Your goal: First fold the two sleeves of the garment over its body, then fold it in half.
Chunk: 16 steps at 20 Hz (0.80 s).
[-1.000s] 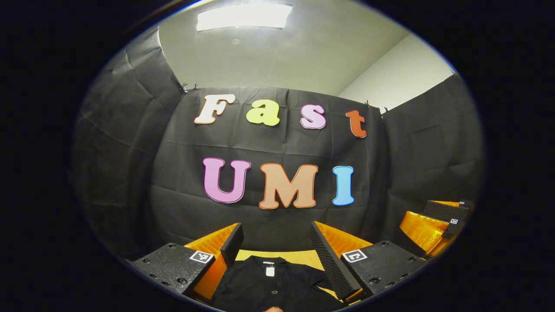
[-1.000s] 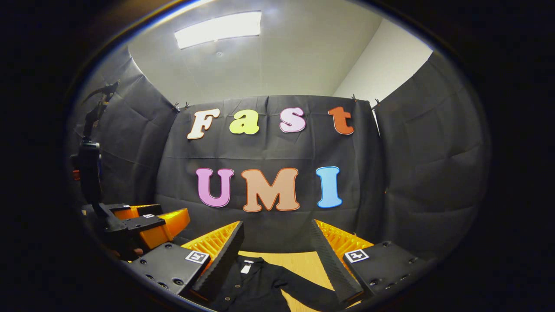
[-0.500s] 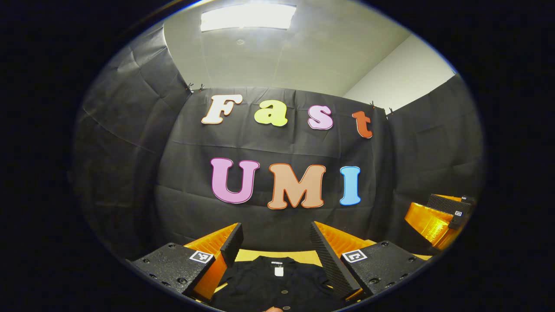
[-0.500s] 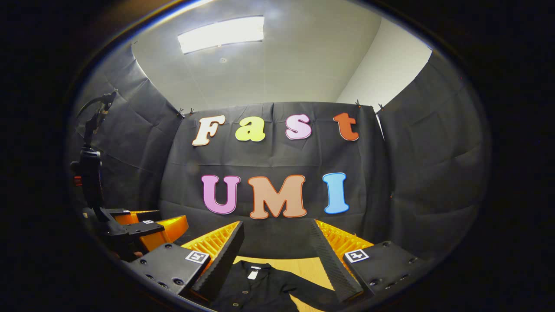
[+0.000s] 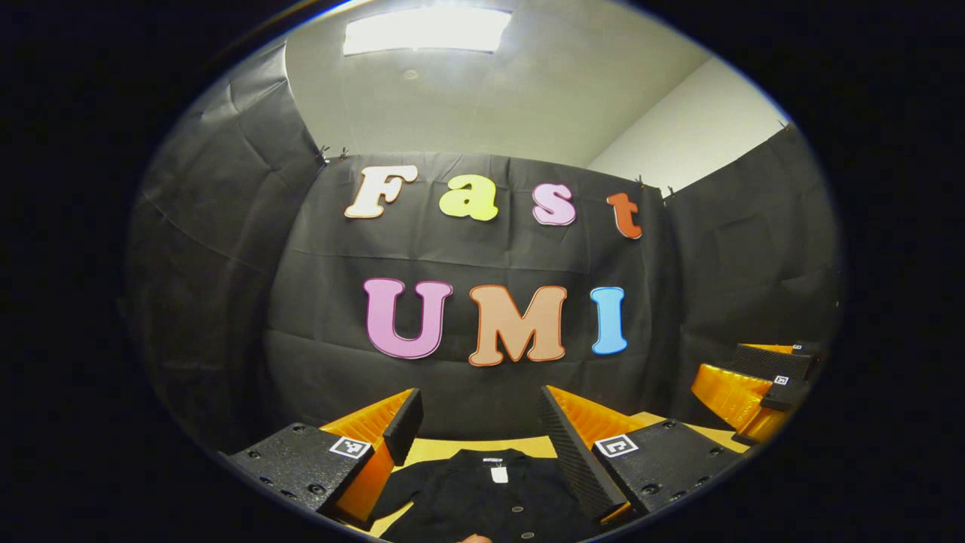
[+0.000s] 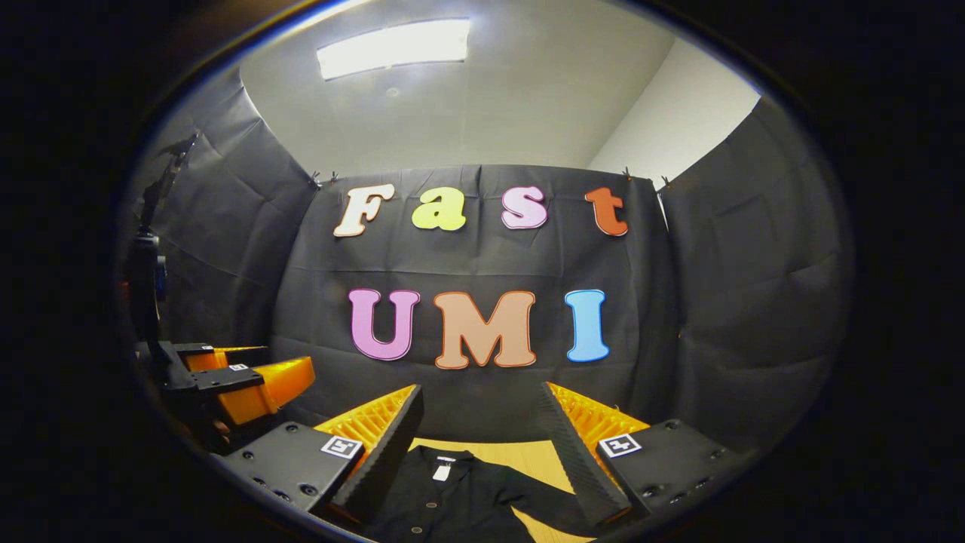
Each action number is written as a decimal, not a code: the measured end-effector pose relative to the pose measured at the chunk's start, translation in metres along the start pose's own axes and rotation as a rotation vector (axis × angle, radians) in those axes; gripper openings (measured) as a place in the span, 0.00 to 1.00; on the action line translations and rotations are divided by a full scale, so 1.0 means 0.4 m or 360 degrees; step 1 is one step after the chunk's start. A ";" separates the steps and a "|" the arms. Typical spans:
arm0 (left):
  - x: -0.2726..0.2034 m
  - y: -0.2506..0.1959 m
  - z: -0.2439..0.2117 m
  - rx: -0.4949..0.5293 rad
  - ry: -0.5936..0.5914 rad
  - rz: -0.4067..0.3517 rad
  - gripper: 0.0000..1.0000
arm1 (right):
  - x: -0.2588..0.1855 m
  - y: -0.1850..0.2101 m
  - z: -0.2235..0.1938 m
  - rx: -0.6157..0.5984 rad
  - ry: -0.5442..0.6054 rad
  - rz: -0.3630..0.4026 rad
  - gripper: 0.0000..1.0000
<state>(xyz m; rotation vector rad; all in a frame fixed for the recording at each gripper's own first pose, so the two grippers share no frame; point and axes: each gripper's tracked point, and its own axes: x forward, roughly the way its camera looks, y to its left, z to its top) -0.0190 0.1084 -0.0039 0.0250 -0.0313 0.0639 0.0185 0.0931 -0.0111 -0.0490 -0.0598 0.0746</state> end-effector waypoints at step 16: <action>0.018 -0.046 -0.004 0.0048 0.0017 0.0131 0.92 | 0.112 -0.264 -0.143 -0.0113 0.0251 -0.0089 0.99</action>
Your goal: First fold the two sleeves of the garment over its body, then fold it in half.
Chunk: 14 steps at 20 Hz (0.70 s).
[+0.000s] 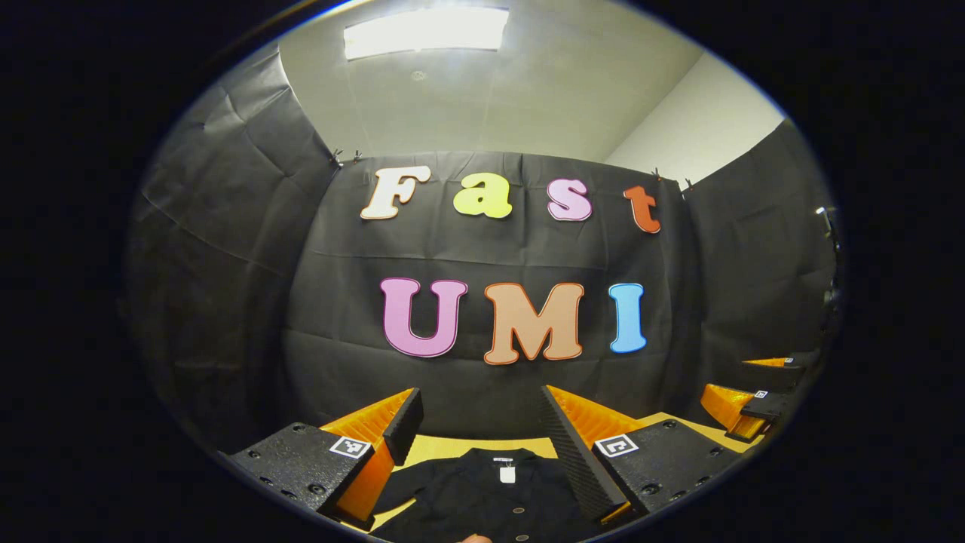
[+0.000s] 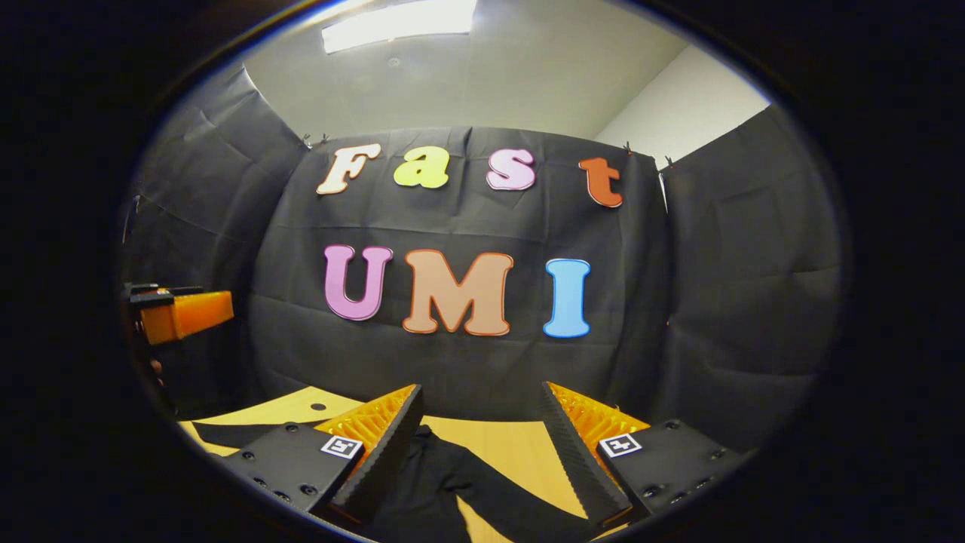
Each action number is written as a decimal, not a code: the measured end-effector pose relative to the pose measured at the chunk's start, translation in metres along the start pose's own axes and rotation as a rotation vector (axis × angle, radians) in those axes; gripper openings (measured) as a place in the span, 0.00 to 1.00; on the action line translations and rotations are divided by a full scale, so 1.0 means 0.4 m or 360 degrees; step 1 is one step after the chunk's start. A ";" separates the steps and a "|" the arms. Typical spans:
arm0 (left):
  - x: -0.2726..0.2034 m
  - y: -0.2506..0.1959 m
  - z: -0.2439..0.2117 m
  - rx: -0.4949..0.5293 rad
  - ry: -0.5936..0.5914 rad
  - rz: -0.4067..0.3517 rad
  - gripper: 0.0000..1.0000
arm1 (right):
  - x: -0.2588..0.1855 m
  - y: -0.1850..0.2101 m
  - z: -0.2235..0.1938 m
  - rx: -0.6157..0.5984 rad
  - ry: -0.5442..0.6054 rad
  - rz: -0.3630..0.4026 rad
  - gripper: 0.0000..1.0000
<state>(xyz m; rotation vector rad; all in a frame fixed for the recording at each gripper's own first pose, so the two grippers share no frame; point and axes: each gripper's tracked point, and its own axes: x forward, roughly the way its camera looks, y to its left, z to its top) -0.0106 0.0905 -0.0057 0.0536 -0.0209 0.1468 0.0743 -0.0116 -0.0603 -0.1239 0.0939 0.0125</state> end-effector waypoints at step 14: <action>0.041 -0.125 -0.014 0.0078 0.0014 0.0051 0.92 | 0.097 -0.268 -0.360 -0.0082 0.0564 -0.0130 0.98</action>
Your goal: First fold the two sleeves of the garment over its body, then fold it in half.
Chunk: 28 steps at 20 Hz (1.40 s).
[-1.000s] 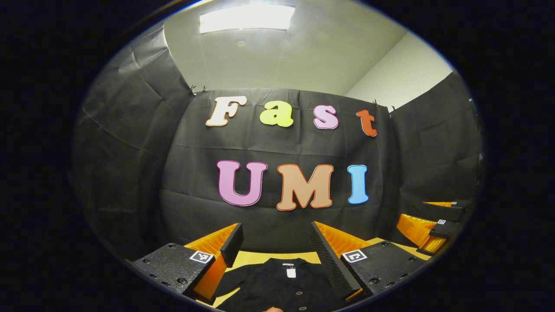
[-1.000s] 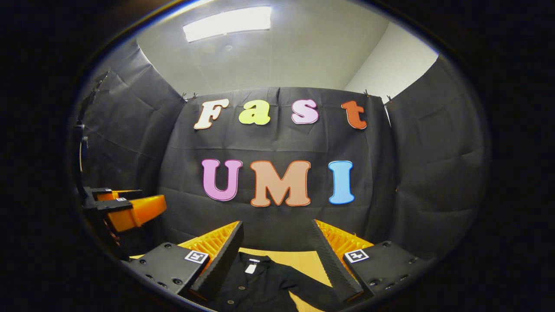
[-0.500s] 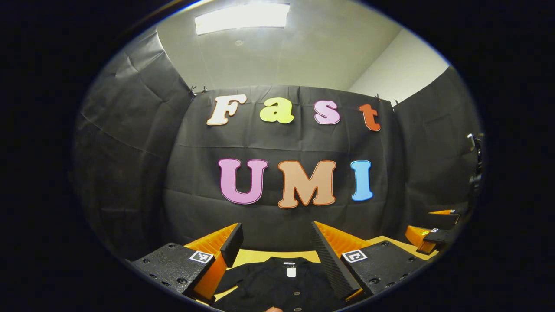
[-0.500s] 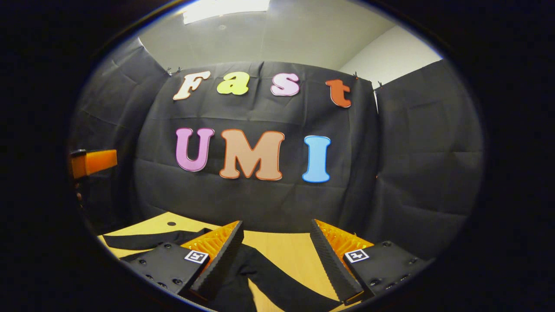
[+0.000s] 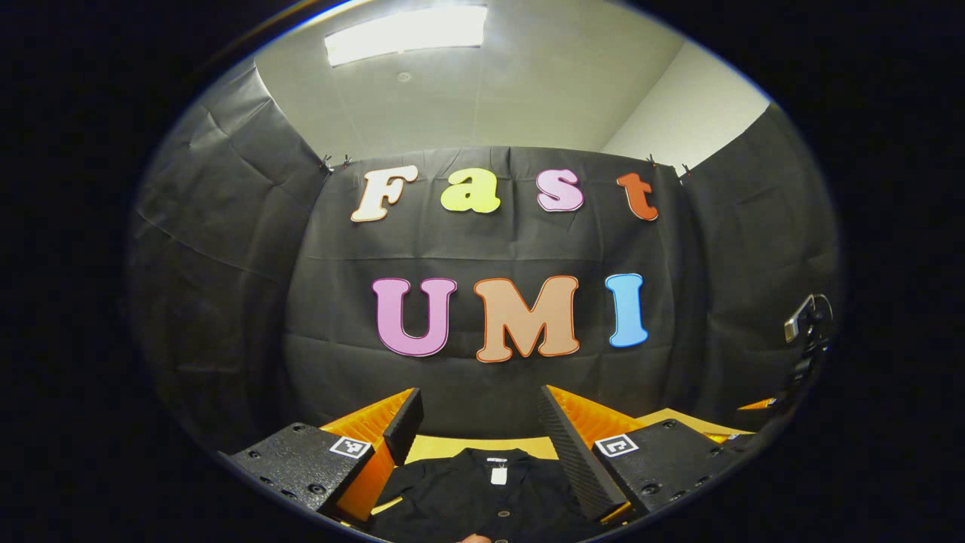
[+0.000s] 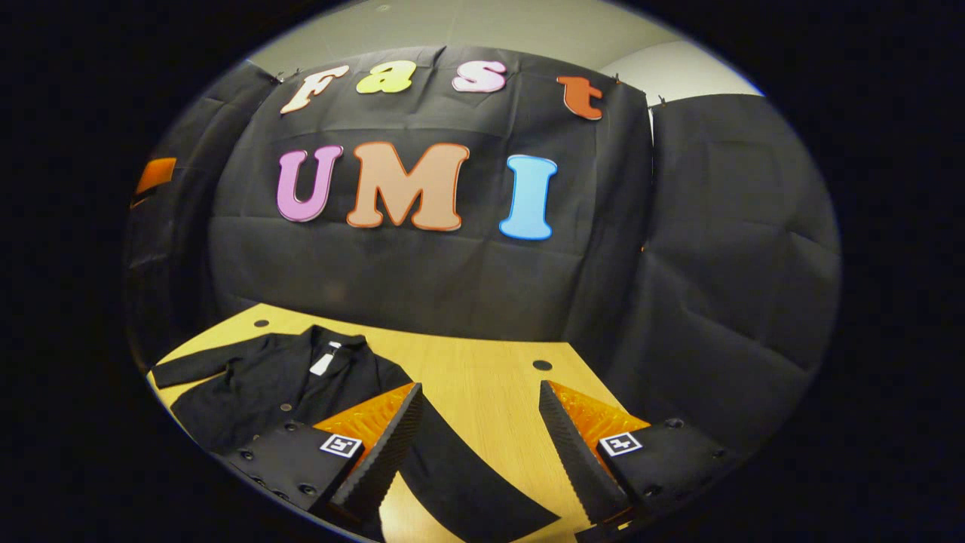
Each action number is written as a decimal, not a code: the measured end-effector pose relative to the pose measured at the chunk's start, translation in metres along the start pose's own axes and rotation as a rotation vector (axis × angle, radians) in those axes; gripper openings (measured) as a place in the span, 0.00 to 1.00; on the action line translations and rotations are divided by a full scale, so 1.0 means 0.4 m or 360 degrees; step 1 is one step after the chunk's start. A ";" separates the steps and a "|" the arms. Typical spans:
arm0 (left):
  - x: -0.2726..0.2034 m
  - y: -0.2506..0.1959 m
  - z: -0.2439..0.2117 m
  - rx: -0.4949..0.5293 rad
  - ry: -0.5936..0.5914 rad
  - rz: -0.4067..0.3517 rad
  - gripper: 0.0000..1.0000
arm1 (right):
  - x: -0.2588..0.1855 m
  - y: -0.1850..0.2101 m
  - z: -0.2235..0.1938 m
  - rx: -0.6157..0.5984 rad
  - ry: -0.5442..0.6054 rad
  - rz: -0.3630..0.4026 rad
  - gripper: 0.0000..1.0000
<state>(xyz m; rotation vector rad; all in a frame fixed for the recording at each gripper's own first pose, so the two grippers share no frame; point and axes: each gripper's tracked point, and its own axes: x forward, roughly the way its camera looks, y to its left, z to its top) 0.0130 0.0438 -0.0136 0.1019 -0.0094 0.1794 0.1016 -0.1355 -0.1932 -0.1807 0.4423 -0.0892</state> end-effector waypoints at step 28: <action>-0.005 -0.116 -0.047 0.0102 0.0086 0.0165 0.93 | 0.058 -0.073 -0.595 0.0041 0.1225 0.0225 0.83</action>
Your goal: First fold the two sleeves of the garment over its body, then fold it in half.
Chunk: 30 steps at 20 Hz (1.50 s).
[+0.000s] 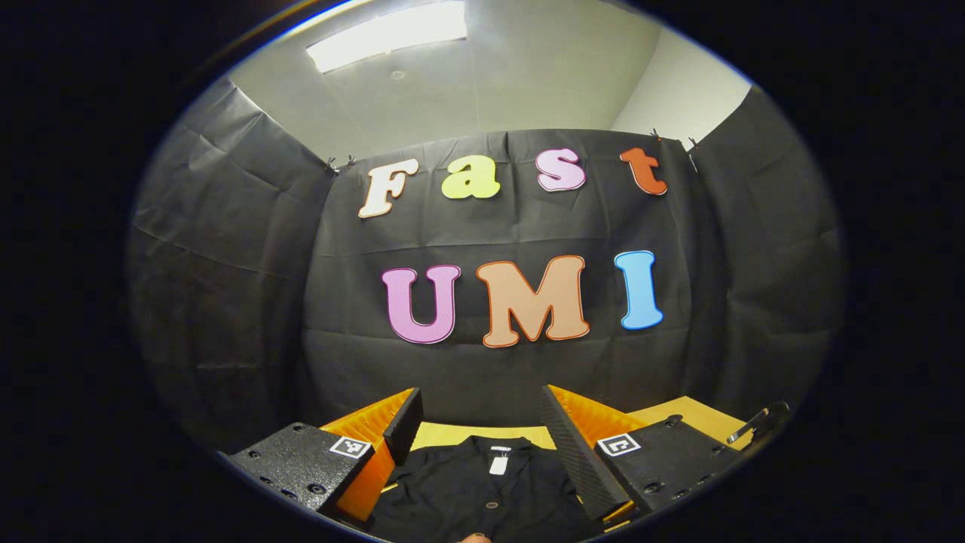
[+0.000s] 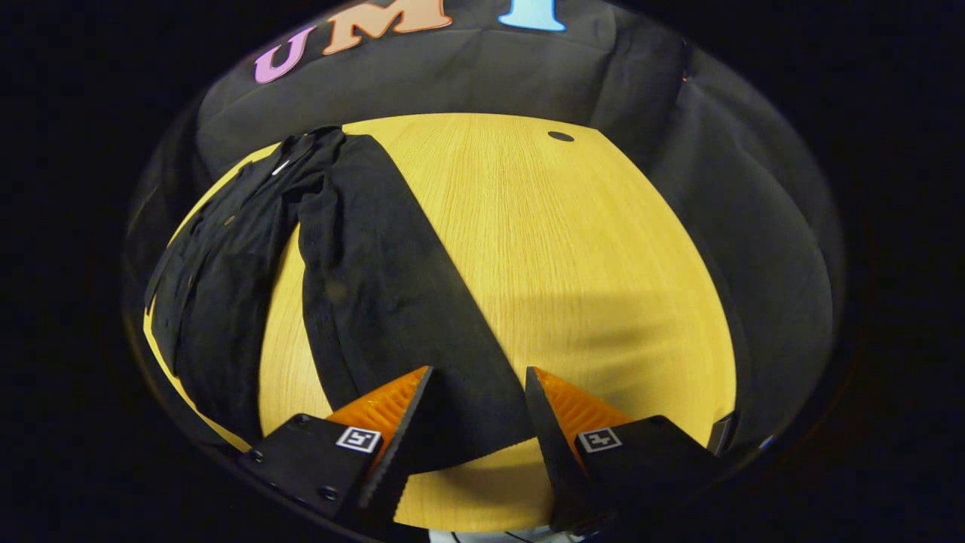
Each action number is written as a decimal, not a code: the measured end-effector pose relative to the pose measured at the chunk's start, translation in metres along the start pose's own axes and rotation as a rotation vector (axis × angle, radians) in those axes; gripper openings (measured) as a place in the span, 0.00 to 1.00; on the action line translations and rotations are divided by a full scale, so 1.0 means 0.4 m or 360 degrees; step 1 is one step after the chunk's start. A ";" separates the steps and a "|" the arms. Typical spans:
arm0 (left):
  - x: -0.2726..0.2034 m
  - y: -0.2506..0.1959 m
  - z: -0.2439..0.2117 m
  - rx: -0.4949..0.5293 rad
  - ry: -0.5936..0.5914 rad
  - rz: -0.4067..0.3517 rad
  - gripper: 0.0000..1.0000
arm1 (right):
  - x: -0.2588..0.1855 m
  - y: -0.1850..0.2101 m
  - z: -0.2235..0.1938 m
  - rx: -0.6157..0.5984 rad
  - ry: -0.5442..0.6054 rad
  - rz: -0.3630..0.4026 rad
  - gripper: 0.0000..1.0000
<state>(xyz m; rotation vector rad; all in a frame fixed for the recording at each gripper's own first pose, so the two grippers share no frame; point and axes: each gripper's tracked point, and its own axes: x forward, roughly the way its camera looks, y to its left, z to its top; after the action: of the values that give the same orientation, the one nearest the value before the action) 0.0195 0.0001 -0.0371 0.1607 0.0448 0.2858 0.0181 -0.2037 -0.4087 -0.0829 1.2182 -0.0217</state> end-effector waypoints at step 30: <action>0.050 0.511 -0.070 -0.0023 0.0011 0.0170 0.94 | -0.286 0.331 0.512 0.0205 -0.0875 -0.0142 0.04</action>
<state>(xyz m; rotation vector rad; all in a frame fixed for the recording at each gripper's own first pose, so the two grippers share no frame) -0.0199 0.2034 -0.0316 0.1482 0.0412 0.3929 0.1670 -0.0542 -0.2414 -0.0271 0.6608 -0.1462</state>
